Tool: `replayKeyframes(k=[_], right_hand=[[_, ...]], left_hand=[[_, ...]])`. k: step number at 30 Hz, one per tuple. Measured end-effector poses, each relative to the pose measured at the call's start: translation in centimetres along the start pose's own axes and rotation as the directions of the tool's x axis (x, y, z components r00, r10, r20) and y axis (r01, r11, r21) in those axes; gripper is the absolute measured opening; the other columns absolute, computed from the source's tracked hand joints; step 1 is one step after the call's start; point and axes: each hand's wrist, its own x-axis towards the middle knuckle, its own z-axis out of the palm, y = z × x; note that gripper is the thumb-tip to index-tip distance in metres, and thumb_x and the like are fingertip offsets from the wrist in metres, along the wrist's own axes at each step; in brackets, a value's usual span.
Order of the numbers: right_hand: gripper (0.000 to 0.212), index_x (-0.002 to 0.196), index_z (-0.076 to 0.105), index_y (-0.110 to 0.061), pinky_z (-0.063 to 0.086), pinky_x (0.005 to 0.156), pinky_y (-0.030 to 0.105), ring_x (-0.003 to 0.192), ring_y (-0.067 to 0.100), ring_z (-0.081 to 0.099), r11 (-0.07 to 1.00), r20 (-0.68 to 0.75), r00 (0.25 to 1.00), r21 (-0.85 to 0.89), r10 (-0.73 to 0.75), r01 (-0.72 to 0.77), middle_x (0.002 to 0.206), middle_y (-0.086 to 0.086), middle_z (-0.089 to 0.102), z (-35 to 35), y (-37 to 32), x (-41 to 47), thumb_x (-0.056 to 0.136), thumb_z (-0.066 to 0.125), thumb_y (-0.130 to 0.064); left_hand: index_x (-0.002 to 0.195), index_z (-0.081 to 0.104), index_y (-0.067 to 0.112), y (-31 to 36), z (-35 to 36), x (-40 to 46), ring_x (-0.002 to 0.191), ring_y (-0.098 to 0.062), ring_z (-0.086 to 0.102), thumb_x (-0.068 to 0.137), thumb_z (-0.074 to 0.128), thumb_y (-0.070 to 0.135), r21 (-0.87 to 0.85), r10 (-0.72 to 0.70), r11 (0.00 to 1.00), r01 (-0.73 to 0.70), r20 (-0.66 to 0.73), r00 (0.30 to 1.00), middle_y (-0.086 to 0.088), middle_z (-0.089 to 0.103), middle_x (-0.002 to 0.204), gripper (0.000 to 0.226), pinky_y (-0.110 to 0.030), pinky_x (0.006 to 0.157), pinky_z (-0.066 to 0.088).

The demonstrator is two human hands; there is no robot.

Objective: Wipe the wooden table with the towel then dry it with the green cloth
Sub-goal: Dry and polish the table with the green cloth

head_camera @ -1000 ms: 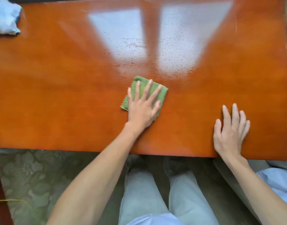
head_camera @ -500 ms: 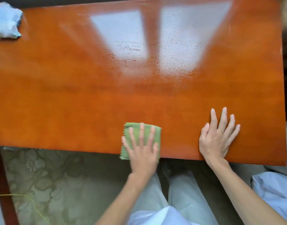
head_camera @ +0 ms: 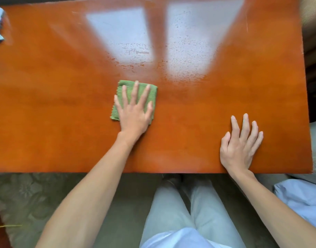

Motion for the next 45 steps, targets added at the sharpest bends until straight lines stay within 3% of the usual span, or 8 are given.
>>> replayKeyframes(k=[5, 9, 15, 24, 32, 38, 41, 45], right_hand=[[0.054, 0.152, 0.028, -0.029, 0.010, 0.121, 0.057, 0.148, 0.035, 0.021, 1.000, 0.007, 1.000, 0.012, 0.001, -0.001, 0.163, 0.008, 0.021, 0.0, 0.1, 0.1, 0.100, 0.032, -0.038], [0.054, 0.152, 0.029, -0.027, 0.010, 0.121, 0.058, 0.148, 0.036, 0.021, 1.000, 0.016, 1.000, 0.028, 0.001, -0.001, 0.163, 0.009, 0.022, -0.2, 0.1, 0.1, 0.099, 0.034, -0.034], [0.052, 0.151, 0.034, -0.027, 0.009, 0.121, 0.057, 0.149, 0.036, 0.022, 0.996, 0.050, 0.999, 0.088, -0.005, 0.000, 0.163, 0.009, 0.025, -1.1, -0.2, 0.1, 0.100, 0.038, -0.029], [0.044, 0.140, 0.050, -0.005, 0.023, 0.119, 0.030, 0.141, 0.025, 0.036, 0.784, 0.062, 0.997, 0.621, -0.049, 0.000, 0.154, 0.011, 0.040, -4.1, 6.2, 1.9, 0.098, 0.037, -0.008], [0.045, 0.139, 0.052, -0.007, 0.019, 0.118, 0.018, 0.139, 0.026, 0.040, 0.870, -0.007, 1.000, 0.494, -0.017, 0.018, 0.149, 0.007, 0.048, -4.4, 14.8, 6.7, 0.097, 0.038, -0.002], [0.043, 0.133, 0.059, -0.006, 0.026, 0.117, 0.021, 0.135, 0.024, 0.044, 0.881, -0.083, 0.995, 0.467, -0.047, 0.080, 0.143, 0.009, 0.055, -3.5, 14.8, 6.2, 0.094, 0.042, 0.002], [0.044, 0.131, 0.061, -0.007, 0.038, 0.114, 0.034, 0.134, 0.025, 0.045, 0.891, -0.096, 0.993, 0.442, -0.073, 0.108, 0.144, 0.009, 0.055, -3.4, 14.9, 6.2, 0.092, 0.045, 0.004], [0.046, 0.130, 0.063, -0.008, 0.042, 0.111, 0.040, 0.133, 0.029, 0.046, 0.899, -0.097, 0.987, 0.408, -0.128, 0.157, 0.145, 0.011, 0.053, -3.4, 15.0, 6.3, 0.089, 0.047, 0.006]], left_hand=[[0.157, 0.018, 0.036, -8.4, -1.5, -5.4, 0.152, -0.039, 0.006, 0.100, 0.017, 0.051, -0.015, -0.324, 0.946, 0.324, 0.007, 0.946, -0.001, 0.010, 0.168, 0.059, -0.068, 0.117, 0.007], [0.158, 0.021, 0.028, -3.3, 0.0, -11.9, 0.150, -0.045, 0.010, 0.102, 0.019, 0.043, -0.013, -0.406, 0.914, 0.406, 0.016, 0.914, -0.008, 0.013, 0.167, 0.059, -0.070, 0.115, 0.010], [0.155, 0.024, 0.030, 13.2, 3.7, -18.0, 0.147, -0.049, 0.020, 0.099, 0.032, 0.042, 0.036, 0.027, 0.999, -0.032, 0.133, 0.991, -0.011, 0.025, 0.163, 0.058, -0.074, 0.111, 0.019], [0.152, 0.038, 0.034, 24.2, 4.8, -7.3, 0.152, -0.039, 0.015, 0.099, 0.037, 0.049, 0.024, 0.472, 0.877, -0.480, 0.142, 0.870, 0.000, 0.025, 0.164, 0.055, -0.064, 0.118, 0.011], [0.155, 0.028, 0.036, 12.7, 1.4, 2.9, 0.151, -0.038, 0.015, 0.098, 0.026, 0.054, 0.083, 0.060, 0.994, -0.067, 0.091, 0.994, 0.000, 0.019, 0.166, 0.060, -0.061, 0.118, 0.014], [0.157, 0.026, 0.028, 8.6, 1.6, -6.5, 0.148, -0.044, 0.015, 0.102, 0.021, 0.046, 0.035, -0.261, 0.965, 0.260, 0.013, 0.965, -0.006, 0.018, 0.166, 0.058, -0.068, 0.114, 0.016], [0.157, 0.027, 0.024, 12.9, 3.2, -12.2, 0.148, -0.045, 0.016, 0.102, 0.023, 0.041, 0.033, -0.246, 0.969, 0.244, 0.046, 0.968, -0.010, 0.019, 0.165, 0.057, -0.069, 0.113, 0.017], [0.154, 0.030, 0.027, 21.6, 5.8, -16.2, 0.148, -0.046, 0.017, 0.101, 0.030, 0.038, 0.042, -0.002, 0.999, -0.002, 0.092, 0.996, -0.011, 0.024, 0.164, 0.055, -0.070, 0.113, 0.016]])
